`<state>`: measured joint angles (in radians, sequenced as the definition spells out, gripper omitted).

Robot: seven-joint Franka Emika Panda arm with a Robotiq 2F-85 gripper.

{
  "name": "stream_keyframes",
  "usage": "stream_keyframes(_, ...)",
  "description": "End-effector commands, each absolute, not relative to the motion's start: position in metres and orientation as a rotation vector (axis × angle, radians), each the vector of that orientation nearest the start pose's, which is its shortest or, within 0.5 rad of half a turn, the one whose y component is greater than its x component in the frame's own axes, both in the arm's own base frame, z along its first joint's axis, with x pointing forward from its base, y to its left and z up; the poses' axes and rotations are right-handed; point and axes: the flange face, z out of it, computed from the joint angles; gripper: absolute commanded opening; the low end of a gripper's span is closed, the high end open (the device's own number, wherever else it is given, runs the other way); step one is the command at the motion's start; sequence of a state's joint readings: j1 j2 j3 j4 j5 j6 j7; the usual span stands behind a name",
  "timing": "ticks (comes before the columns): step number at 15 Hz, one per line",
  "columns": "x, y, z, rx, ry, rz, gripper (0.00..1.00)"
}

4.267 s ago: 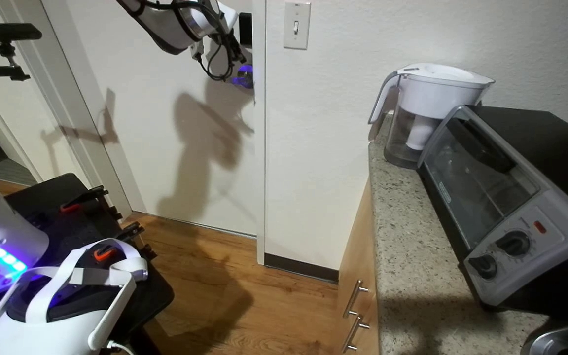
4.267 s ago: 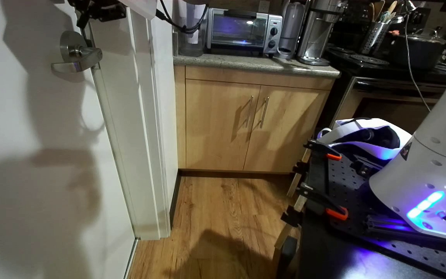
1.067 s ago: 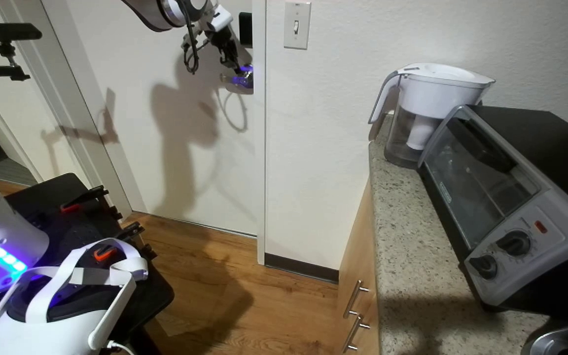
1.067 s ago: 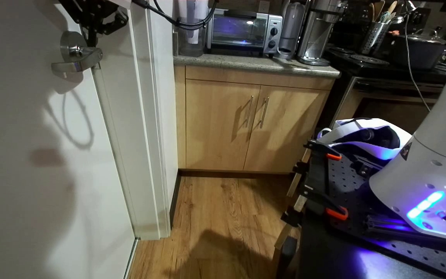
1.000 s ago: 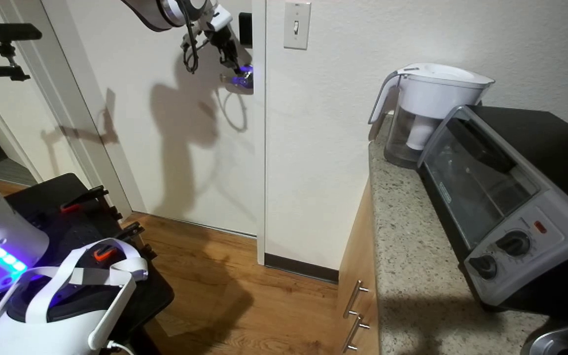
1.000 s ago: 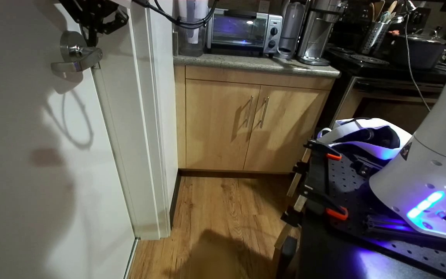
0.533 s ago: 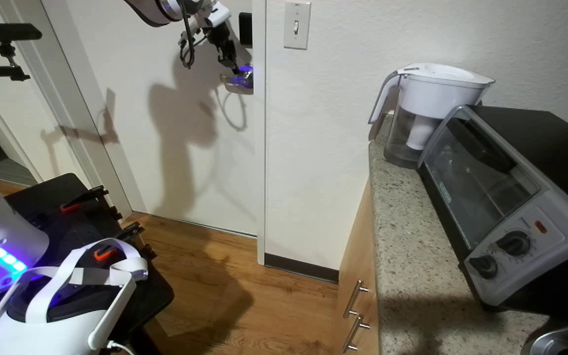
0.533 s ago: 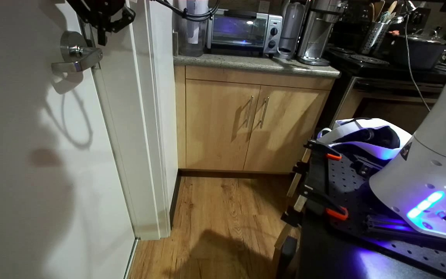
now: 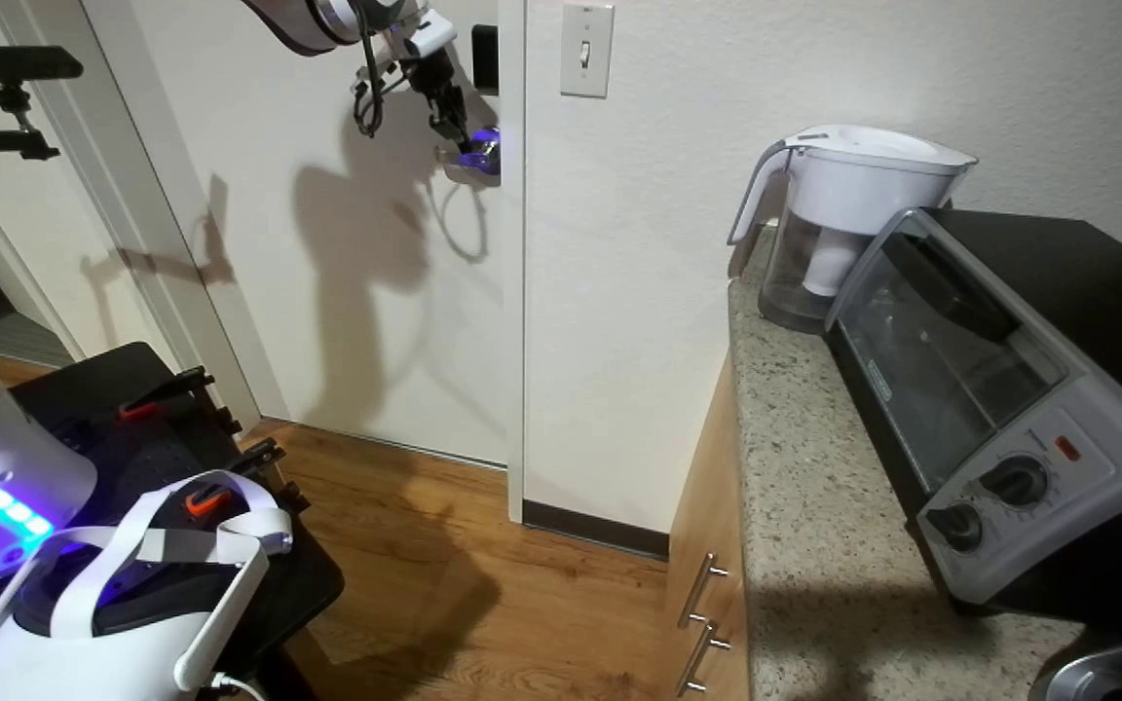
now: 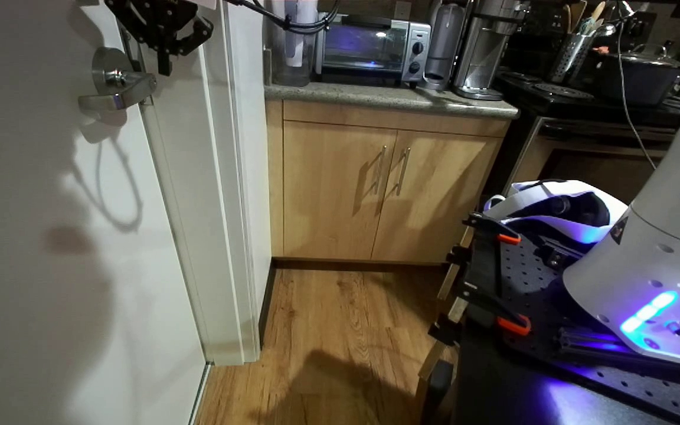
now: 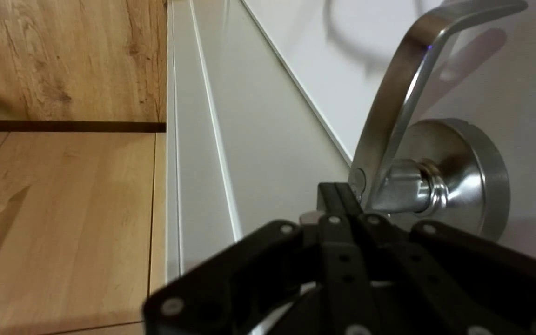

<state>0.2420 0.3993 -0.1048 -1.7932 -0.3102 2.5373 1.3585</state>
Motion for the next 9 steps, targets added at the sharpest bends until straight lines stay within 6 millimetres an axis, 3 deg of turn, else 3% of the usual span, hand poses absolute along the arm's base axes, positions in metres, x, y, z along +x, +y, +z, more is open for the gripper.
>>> stream_keyframes(1,0.672,0.104,0.362,-2.683,1.418,-0.645,0.0)
stream_keyframes(9,0.682,0.126,0.34,-2.702,1.356,-0.64,0.0)
